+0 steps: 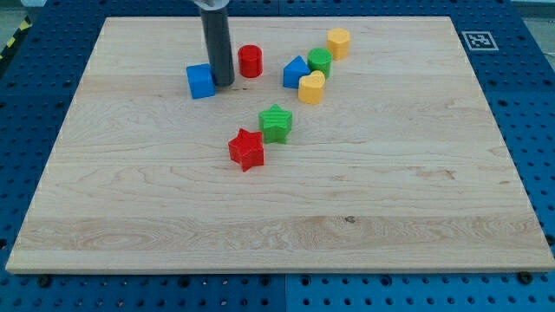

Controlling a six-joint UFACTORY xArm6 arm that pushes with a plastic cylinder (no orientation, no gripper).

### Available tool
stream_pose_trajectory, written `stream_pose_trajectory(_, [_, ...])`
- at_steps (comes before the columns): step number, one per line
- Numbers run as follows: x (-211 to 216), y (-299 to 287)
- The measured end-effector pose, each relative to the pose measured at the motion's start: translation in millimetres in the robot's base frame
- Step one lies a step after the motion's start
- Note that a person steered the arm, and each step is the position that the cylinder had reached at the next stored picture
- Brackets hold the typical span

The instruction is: Slide blue cube towards center left

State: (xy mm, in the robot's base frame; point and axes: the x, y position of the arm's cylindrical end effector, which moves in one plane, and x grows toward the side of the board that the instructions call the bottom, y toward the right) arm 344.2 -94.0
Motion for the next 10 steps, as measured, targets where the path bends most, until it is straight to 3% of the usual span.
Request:
stream_pose_trajectory(2, [12.8, -8.9])
stream_pose_trajectory(3, [42.7, -20.8])
stream_pose_trajectory(4, [40.1, -46.5])
stream_pose_trajectory(7, [-24.6, -13.7])
stream_pose_trajectory(10, [-8.2, -67.6])
